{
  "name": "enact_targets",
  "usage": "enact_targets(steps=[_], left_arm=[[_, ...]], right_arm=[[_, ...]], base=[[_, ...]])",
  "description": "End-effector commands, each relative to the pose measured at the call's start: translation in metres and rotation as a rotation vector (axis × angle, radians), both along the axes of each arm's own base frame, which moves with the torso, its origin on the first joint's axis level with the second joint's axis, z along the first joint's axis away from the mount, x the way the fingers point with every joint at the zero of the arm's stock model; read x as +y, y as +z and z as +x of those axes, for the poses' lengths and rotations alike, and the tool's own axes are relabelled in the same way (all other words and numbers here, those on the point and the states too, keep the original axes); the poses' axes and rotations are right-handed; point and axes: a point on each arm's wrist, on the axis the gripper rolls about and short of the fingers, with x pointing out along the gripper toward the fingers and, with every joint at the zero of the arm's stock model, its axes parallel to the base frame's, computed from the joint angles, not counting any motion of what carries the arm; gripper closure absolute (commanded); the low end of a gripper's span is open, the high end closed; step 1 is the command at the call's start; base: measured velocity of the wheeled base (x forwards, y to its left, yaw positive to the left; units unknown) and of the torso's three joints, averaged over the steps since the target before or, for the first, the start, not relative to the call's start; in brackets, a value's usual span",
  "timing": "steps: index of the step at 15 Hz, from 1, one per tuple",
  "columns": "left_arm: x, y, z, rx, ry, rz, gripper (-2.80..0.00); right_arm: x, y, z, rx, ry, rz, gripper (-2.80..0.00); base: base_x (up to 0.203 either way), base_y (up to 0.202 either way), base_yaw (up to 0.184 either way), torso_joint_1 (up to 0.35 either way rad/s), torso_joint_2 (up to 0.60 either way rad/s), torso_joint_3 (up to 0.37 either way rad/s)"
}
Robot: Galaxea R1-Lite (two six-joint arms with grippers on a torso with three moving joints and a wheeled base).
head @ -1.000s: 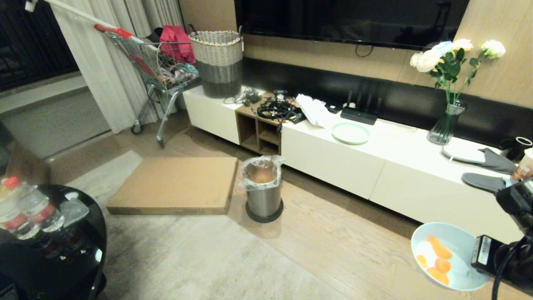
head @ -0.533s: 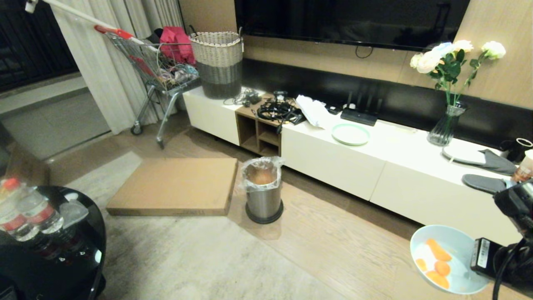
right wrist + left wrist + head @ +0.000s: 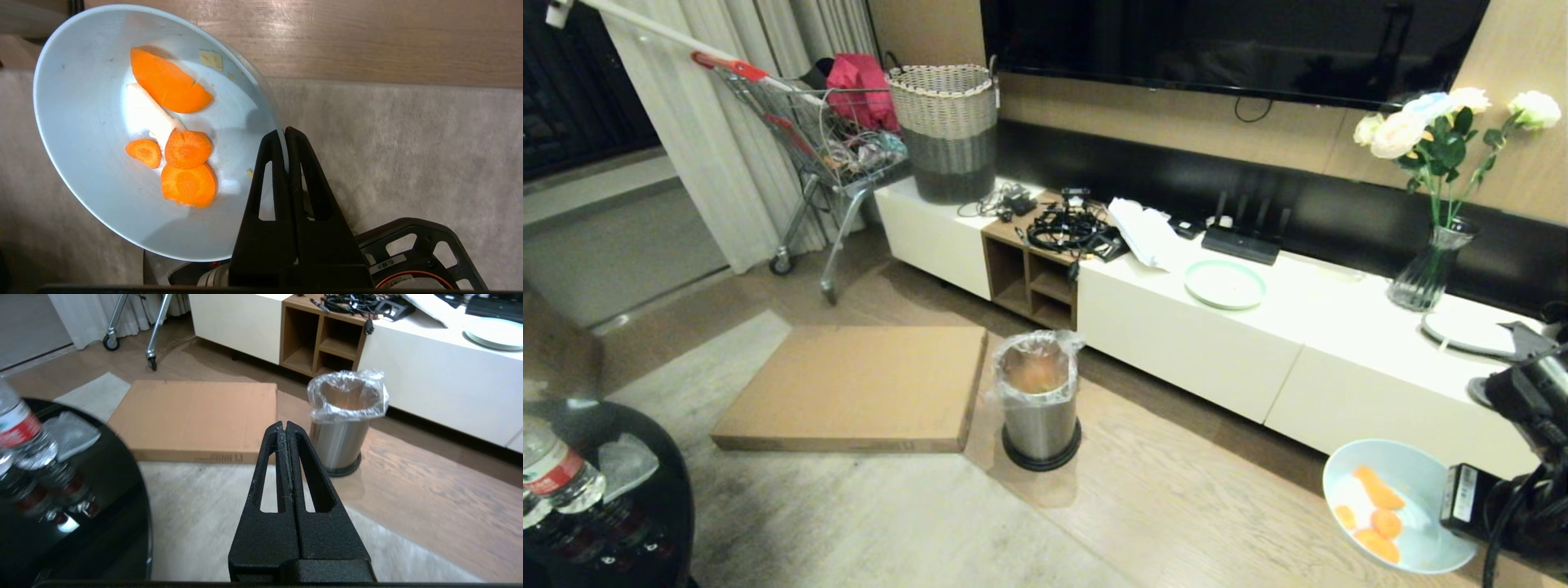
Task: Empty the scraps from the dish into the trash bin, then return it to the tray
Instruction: Move the bowl over the trash can
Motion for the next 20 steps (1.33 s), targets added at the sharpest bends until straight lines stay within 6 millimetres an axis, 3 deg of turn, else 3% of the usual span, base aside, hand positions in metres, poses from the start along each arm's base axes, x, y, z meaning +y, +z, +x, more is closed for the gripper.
enact_targets(steps=[1,15,20], left_arm=[[0.0,0.0,0.0,-0.001,0.0,0.0,0.0],[0.0,0.0,0.0,-0.001,0.0,0.001,0.0],[0.0,0.0,0.0,-0.001,0.0,0.001,0.0]], right_arm=[[0.0005,0.0011,0.0009,-0.003,-0.002,0.0,0.0],[0.0028,0.0064,0.0047,-0.023,0.007,0.002,0.0],[0.0029,0.0055,0.0049,-0.018,0.008,0.0,0.0]], base=[[0.183,0.0,0.001,0.0,0.0,0.005],[0.184,0.0,0.003,0.003,0.0,0.002],[0.023,0.0,0.001,0.002,0.0,0.0]])
